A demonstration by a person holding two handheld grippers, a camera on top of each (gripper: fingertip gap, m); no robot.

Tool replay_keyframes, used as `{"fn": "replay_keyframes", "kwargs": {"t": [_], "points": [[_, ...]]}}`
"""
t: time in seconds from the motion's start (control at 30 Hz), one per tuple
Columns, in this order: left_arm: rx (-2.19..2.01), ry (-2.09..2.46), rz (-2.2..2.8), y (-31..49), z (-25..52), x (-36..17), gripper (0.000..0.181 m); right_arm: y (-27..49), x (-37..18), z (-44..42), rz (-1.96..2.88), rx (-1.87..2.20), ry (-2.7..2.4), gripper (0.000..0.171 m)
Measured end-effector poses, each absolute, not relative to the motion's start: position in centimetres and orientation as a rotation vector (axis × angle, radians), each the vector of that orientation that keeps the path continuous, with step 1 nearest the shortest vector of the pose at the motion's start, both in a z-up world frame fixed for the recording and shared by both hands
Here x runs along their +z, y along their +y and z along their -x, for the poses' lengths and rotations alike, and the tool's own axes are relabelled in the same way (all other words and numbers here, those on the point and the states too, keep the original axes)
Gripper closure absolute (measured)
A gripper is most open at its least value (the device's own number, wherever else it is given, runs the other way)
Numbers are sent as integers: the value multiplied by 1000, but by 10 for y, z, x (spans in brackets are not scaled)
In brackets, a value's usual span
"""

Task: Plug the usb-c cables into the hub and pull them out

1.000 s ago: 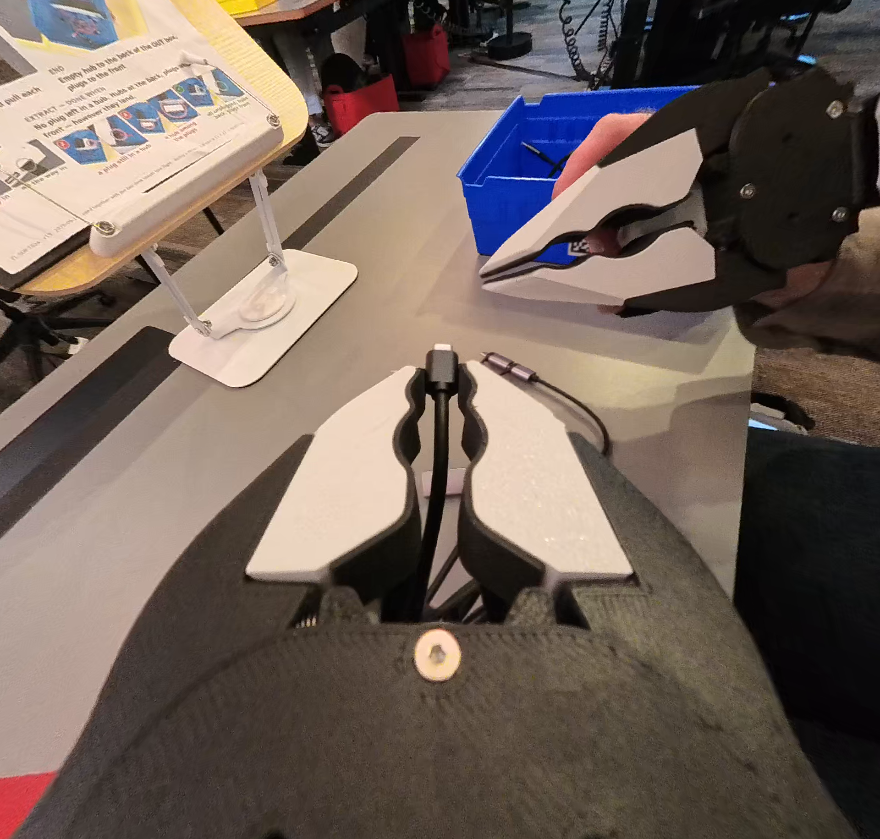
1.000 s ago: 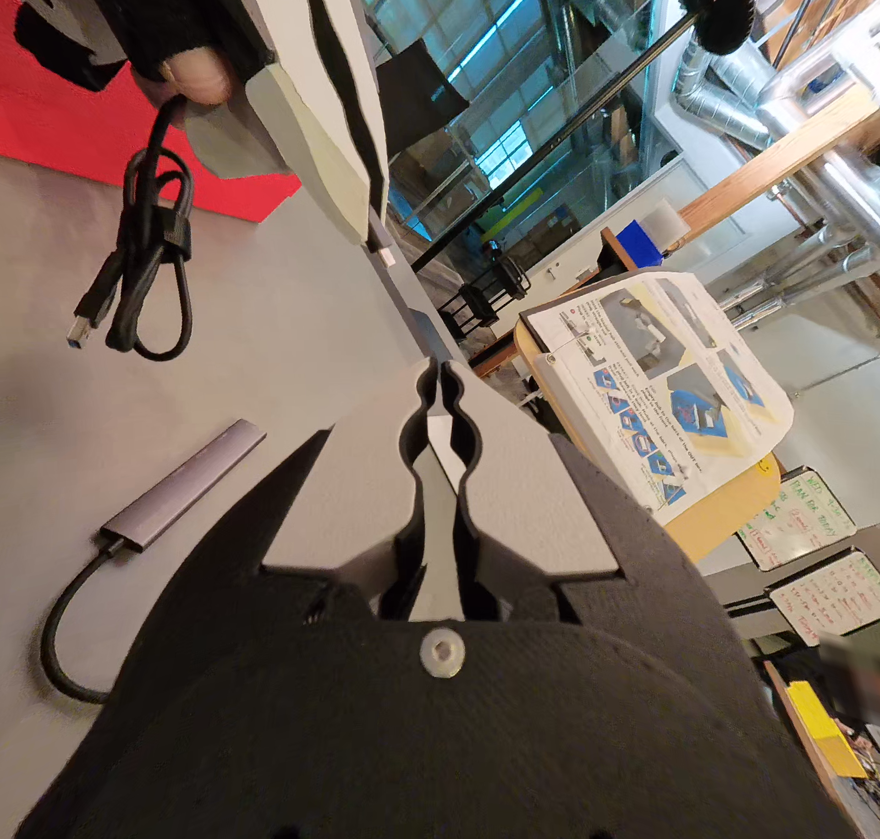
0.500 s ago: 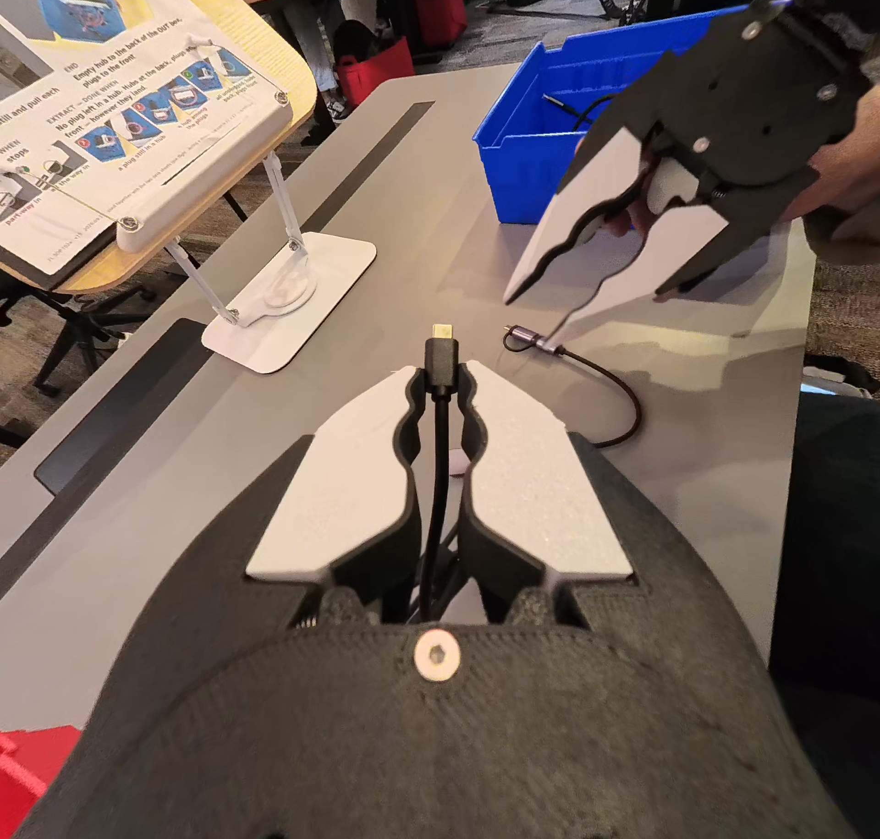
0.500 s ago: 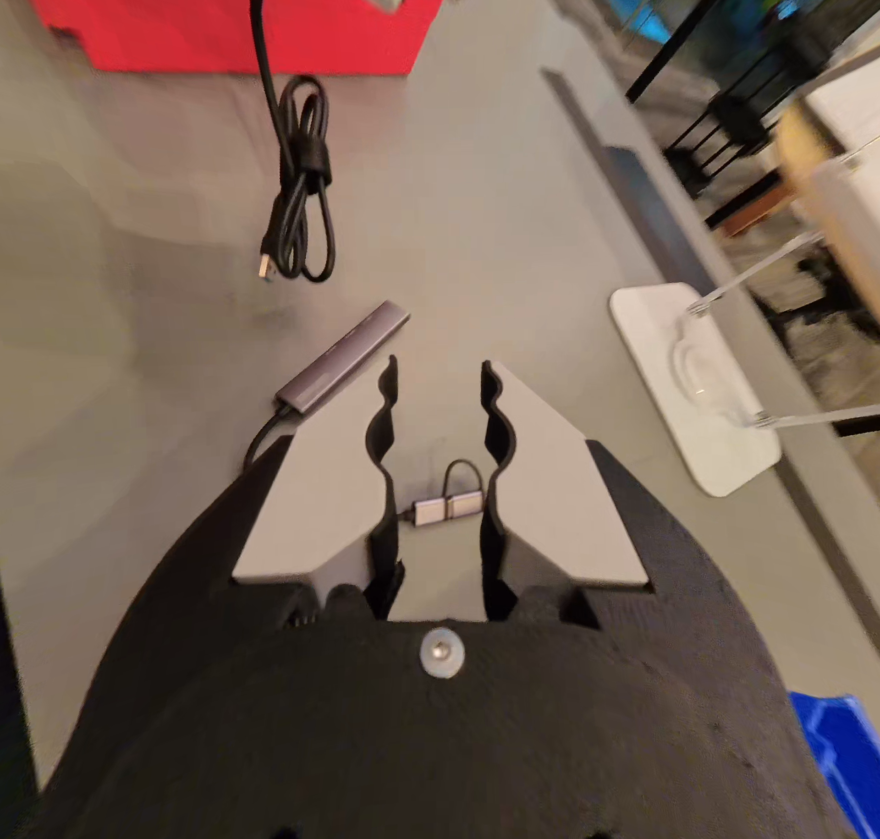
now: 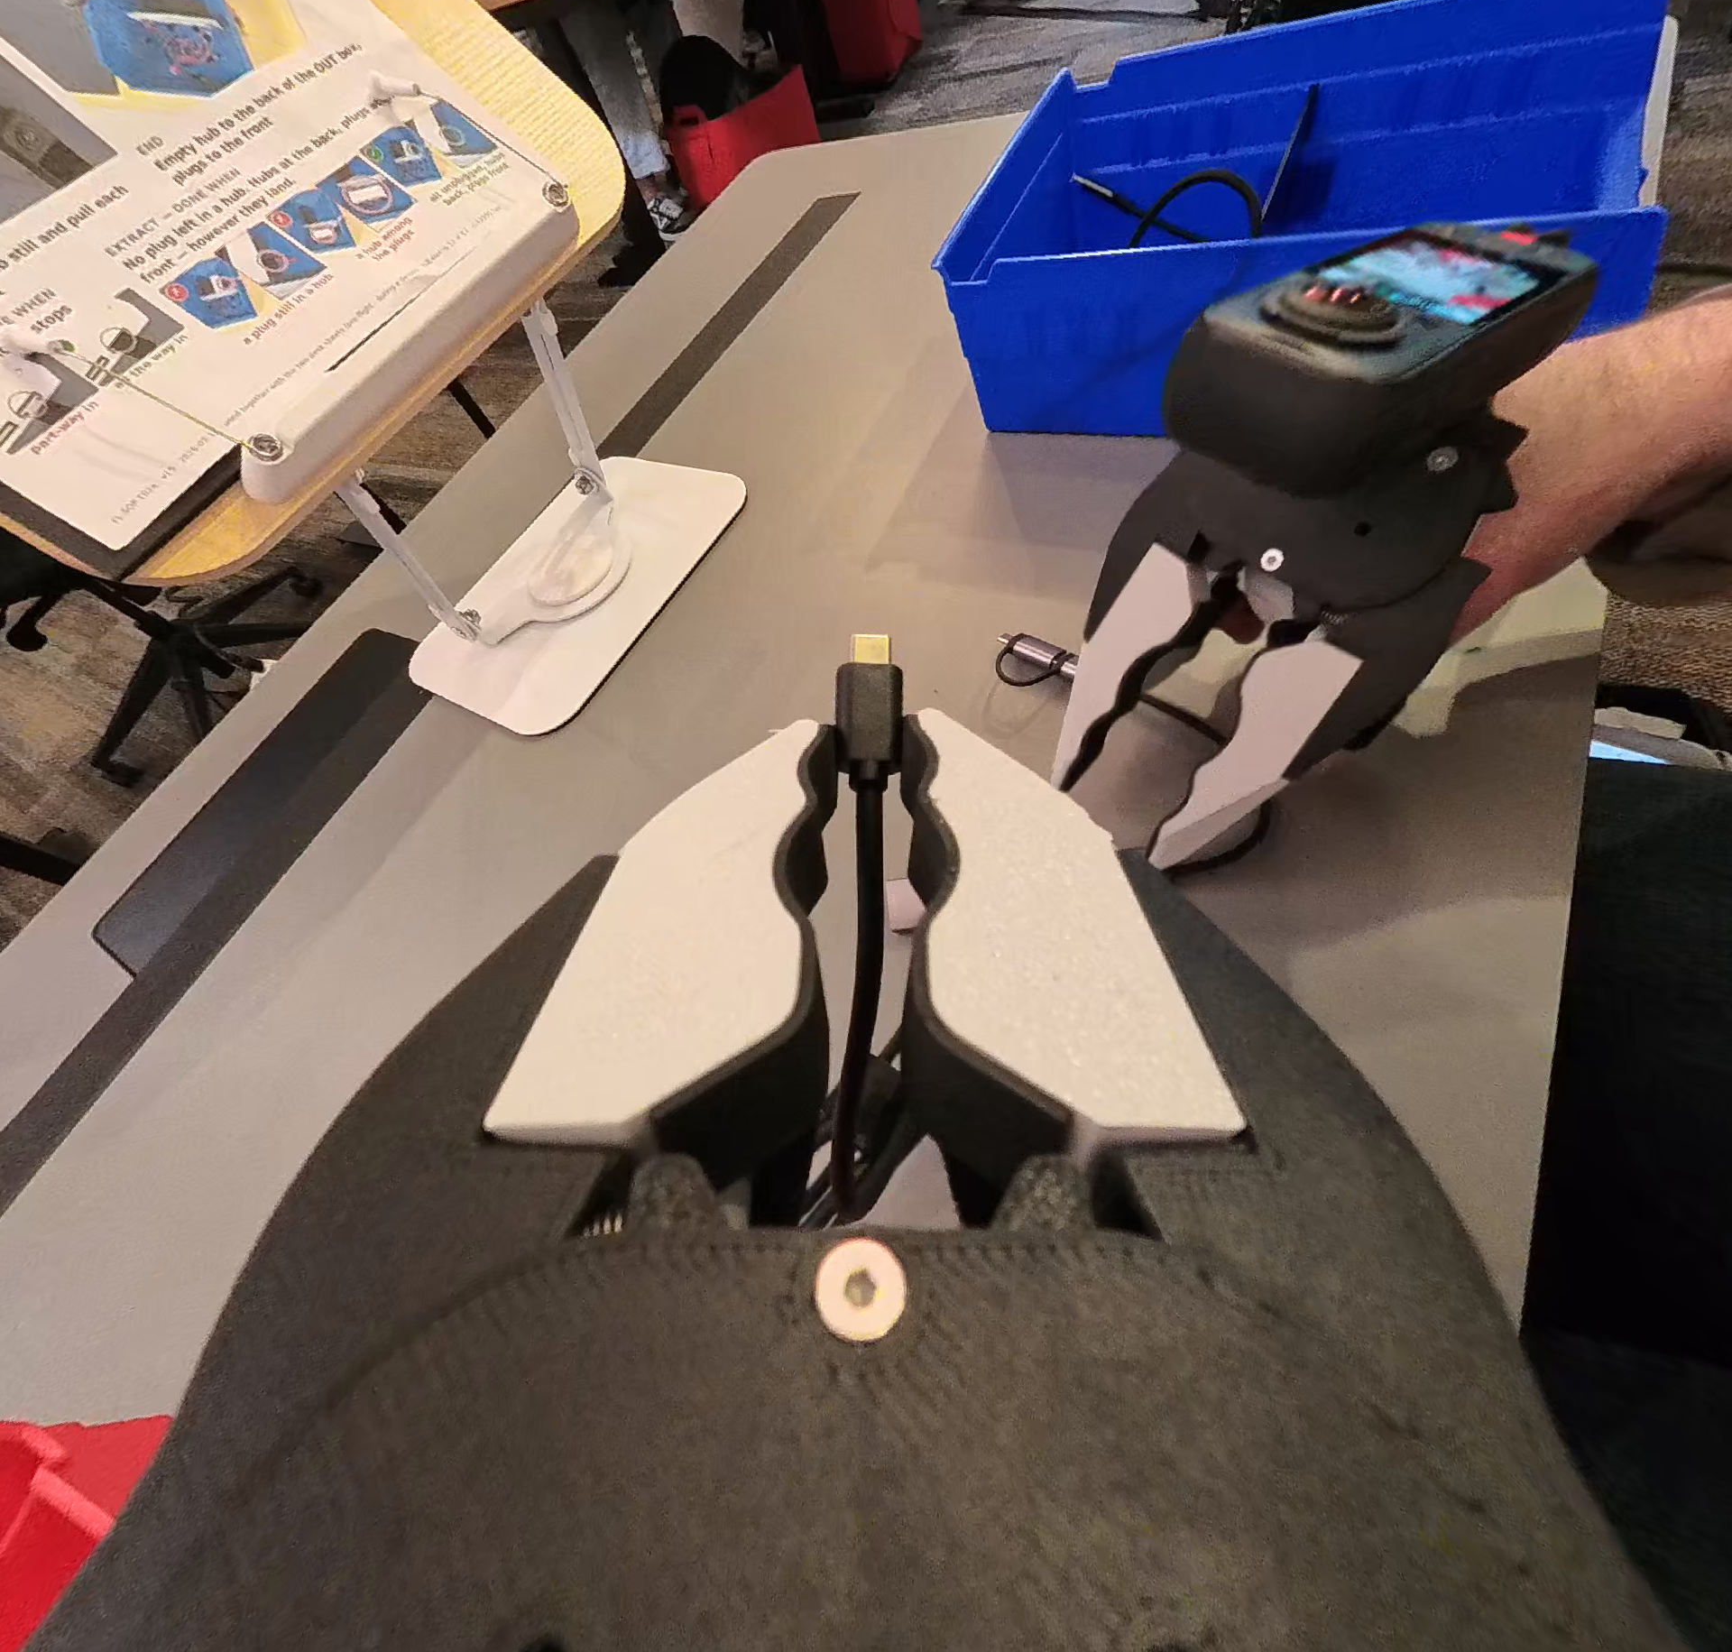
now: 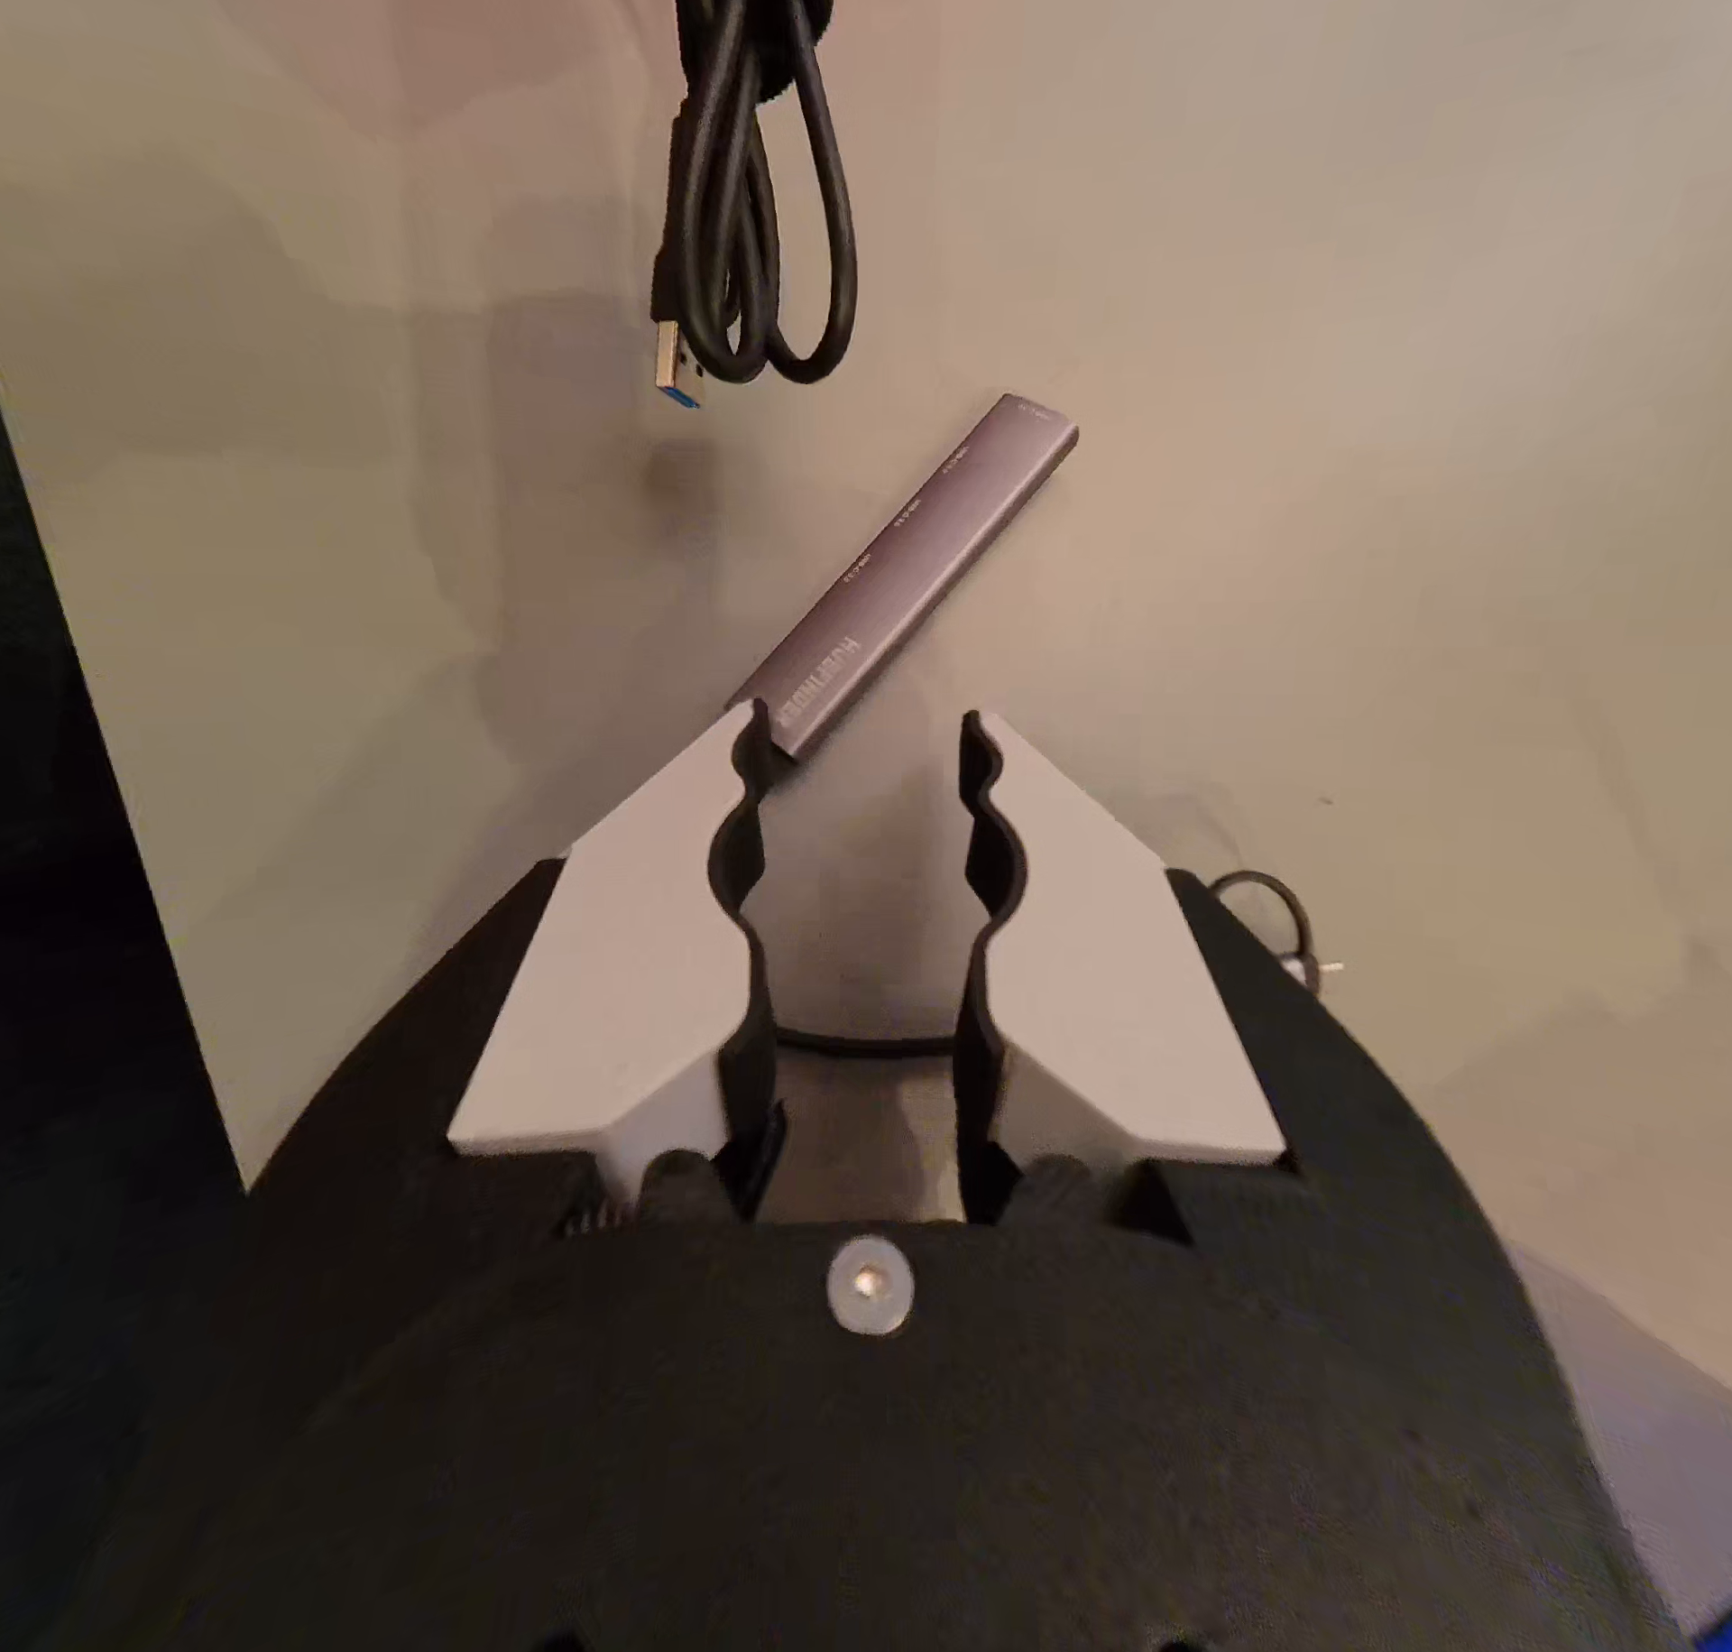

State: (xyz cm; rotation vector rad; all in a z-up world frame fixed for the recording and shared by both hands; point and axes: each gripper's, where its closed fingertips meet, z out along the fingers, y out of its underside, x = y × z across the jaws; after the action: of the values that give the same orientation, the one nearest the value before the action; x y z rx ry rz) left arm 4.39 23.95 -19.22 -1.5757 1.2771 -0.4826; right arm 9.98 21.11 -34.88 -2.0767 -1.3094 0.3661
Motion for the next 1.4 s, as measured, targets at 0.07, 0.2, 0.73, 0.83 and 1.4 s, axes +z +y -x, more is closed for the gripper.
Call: {"fn": "replay_keyframes", "kwargs": {"t": [0.07, 0.2, 0.73, 0.83, 1.4], "points": [[-480, 1278, 1575, 239, -44, -192, 169, 211, -352, -94, 2102, 390, -1289, 136], [-476, 1282, 1574, 239, -44, -192, 169, 209, -361, -86, 2141, 391, -1302, 138], [-471, 1287, 1573, 240, -42, -191, 169, 192, -361, -94, 1962, 380, -1681, 140], [-469, 1287, 1572, 240, -42, -191, 169, 196, -358, -98, 1961, 312, -1657, 129], [-448, 1291, 1568, 241, -38, -188, 169, 198, -355, -87, 1976, 379, -1399, 151]]}}
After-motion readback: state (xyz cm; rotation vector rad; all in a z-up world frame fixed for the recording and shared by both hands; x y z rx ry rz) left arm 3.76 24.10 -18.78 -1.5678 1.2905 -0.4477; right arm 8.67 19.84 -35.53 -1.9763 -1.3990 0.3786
